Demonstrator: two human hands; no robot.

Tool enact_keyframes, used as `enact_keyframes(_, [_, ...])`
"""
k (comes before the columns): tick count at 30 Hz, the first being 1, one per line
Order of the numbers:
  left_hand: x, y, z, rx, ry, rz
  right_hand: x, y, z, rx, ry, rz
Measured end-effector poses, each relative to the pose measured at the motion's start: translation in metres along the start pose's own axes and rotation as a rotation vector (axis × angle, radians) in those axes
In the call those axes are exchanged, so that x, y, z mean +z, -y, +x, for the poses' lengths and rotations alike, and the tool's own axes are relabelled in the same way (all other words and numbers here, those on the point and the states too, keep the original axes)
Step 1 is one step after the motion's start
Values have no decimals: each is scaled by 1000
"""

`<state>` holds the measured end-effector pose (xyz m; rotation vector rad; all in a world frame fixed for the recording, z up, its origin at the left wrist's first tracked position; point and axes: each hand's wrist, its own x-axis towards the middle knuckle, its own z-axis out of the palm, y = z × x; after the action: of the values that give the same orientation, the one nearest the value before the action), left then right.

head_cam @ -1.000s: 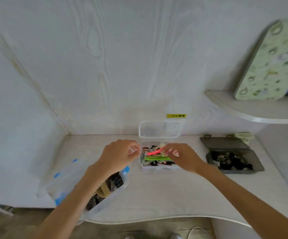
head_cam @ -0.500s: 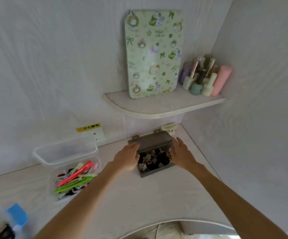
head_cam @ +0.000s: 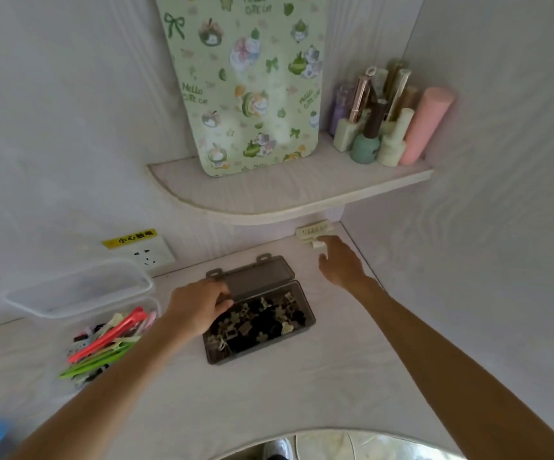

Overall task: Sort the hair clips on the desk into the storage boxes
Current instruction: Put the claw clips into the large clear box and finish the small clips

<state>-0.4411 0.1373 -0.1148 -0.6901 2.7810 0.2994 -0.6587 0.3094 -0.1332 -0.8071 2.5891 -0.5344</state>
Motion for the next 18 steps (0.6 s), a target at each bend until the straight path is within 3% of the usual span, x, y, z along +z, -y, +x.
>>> enact_keyframes(3, [2,3,-5,-9,-16,-32,0,-6,25,-71,153,-281])
enact_keyframes(5, [2,4,-5,-22,-20,-45,3,-12,29,-71,167,-347])
enact_keyframes(9, [1,0,-3,-62,-14,-64,11,-28,14,-191,-47,-269])
enact_keyframes(13, [-2,-1,-5,-95,45,-81,-8,-33,-3,-115,115,-270])
enact_keyframes(16, [-11,-4,-12,-70,44,-103,-28,-17,-21,-100,59,-66])
enact_keyframes(18, [-21,-4,-20,-27,-7,-233,-37,6,-35,-186,82,23])
